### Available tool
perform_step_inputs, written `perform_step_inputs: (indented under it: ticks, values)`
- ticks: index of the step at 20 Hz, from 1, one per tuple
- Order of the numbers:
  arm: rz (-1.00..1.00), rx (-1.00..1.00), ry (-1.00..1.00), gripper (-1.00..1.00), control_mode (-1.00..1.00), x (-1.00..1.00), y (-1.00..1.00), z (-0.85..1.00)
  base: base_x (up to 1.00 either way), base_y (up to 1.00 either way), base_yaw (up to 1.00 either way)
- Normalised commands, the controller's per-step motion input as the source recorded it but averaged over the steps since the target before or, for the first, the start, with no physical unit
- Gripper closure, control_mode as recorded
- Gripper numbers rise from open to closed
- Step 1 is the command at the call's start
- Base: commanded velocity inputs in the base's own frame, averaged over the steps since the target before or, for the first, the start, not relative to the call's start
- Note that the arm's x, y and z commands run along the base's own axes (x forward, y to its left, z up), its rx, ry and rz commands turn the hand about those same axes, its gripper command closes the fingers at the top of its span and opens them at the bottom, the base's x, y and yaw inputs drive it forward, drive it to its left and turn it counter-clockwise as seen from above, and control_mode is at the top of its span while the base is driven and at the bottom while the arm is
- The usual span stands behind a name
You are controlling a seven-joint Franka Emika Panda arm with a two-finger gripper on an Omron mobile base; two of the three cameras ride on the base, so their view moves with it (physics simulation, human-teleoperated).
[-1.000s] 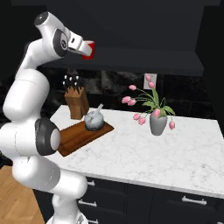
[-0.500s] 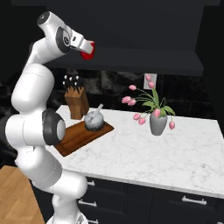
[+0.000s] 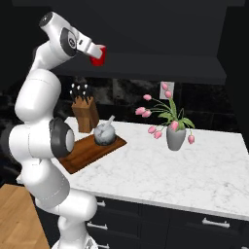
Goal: Pick the kettle from the counter and place it on the tray. Then pick the mug from the cabinet and place it on the tray. Then close the cabinet doors.
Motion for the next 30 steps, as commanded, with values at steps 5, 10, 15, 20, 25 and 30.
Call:
perform_step_inputs:
  ticks: [5,10,15,20,25,30]
  values:
    - [-0.09,0.01,-0.09,1.0,-1.0,0.0,0.0,0.0,0.0,0.0,0.0]
    - [-0.07,0.05,-0.15,1.0,-1.0,0.0,-0.01,0.0,0.0,0.0,0.0]
    - [-0.03,0.04,-0.14,1.0,-1.0,0.0,0.0,0.0,0.0,0.0,0.0]
    - [0.0,0.0,-0.09,1.0,-1.0,-0.57,-0.08,0.0,0.0,0.0,0.0]
    - [0.11,-0.02,-0.05,1.0,-1.0,-1.0,-0.21,0.0,0.0,0.0,0.0]
    - [0.52,-0.13,0.0,1.0,-1.0,-1.0,-0.26,-0.12,0.0,0.0,0.0]
